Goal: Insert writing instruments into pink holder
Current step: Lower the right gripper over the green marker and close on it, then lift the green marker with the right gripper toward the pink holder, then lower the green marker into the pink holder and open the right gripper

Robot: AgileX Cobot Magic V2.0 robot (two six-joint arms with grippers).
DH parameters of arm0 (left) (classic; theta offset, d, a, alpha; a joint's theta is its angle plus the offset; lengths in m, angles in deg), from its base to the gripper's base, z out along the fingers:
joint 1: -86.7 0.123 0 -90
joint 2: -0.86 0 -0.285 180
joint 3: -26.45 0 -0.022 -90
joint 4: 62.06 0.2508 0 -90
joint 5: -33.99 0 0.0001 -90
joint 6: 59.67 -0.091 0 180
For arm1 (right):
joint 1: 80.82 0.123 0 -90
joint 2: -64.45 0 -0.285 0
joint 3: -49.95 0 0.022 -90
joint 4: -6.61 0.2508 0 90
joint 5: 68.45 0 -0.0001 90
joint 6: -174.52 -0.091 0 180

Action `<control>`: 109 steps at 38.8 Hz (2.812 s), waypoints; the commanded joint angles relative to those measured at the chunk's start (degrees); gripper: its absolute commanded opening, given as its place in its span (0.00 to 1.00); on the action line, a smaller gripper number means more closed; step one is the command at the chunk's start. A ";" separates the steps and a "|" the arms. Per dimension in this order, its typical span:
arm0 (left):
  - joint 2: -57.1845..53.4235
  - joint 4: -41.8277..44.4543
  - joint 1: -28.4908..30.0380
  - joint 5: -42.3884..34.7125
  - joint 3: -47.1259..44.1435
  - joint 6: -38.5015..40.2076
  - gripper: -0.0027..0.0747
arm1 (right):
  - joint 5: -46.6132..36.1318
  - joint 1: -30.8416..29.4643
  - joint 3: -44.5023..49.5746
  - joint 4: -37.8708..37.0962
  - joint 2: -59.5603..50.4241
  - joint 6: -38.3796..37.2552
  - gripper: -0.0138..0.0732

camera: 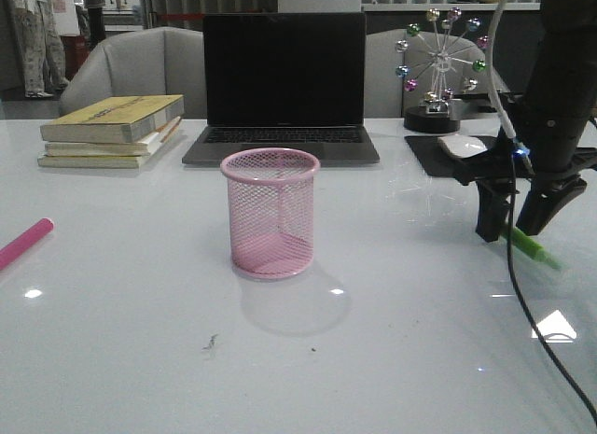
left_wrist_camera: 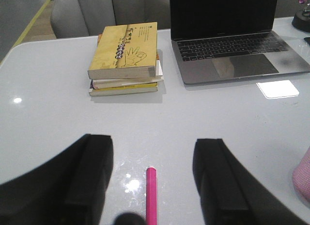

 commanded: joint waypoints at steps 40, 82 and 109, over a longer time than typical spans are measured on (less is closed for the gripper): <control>-0.55 0.00 -0.20 -5.25 2.05 0.31 0.60 | -13.99 1.54 -3.36 17.92 -13.35 4.76 0.24; -0.55 0.00 -0.20 -4.52 2.05 0.31 0.60 | -64.15 31.12 17.65 18.23 -21.93 11.45 0.22; -0.55 0.00 -0.20 -4.52 2.05 0.31 0.60 | -63.19 31.91 18.15 18.23 -19.16 11.45 0.27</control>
